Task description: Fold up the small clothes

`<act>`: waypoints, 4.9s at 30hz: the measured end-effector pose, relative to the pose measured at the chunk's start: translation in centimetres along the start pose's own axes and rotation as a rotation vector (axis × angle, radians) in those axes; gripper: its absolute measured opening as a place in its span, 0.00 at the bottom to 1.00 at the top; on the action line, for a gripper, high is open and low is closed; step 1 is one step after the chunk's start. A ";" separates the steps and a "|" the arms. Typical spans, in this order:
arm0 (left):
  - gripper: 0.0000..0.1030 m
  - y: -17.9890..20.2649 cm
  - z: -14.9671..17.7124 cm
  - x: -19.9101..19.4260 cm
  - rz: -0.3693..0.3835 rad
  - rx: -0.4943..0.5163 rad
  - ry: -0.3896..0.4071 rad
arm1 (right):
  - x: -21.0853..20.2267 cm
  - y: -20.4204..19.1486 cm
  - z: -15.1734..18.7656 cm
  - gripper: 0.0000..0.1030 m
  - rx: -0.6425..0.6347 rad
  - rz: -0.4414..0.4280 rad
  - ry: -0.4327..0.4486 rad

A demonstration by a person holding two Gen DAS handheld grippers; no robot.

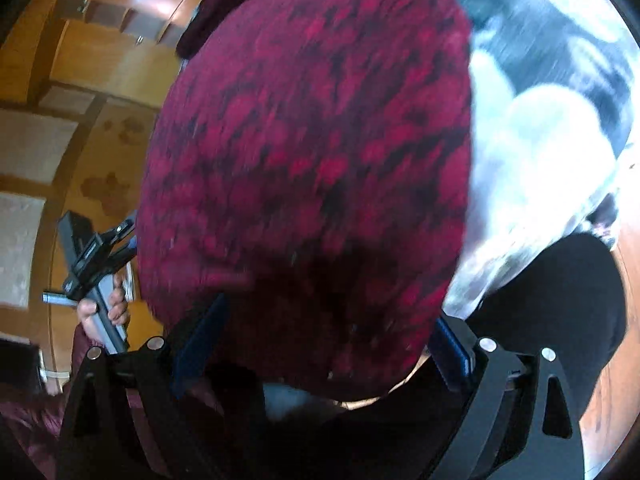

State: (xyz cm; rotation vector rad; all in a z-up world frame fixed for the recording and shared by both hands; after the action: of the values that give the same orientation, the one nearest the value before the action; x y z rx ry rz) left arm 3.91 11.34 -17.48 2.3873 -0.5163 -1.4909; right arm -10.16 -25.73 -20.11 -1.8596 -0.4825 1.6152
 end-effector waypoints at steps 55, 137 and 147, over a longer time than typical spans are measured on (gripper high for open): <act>0.35 3.3 -11.6 4.7 0.139 0.177 0.050 | -5.9 -0.3 -12.1 0.32 -0.073 0.213 0.348; 0.14 10.1 -26.8 4.2 -0.103 0.275 0.295 | -12.2 -4.1 -27.7 0.16 -0.007 0.417 0.650; 0.26 6.8 -26.9 11.6 -0.178 0.197 0.147 | -7.3 1.7 -29.2 0.17 0.083 0.540 0.567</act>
State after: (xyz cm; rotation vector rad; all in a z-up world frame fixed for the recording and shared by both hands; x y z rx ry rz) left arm 31.86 1.42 -12.38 2.7342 -0.4452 -1.3752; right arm 16.75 -37.90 -14.06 -2.3832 0.3540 1.2812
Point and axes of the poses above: each gripper's, at about its wrist camera, not at the fingertips, and x roughly the way its jaws point, y to its right, z to its underside, the point moved 7 cm from there along x, roughly the way its jaws point, and after that the axes turned 6 degrees about x, right-handed, at the moved point
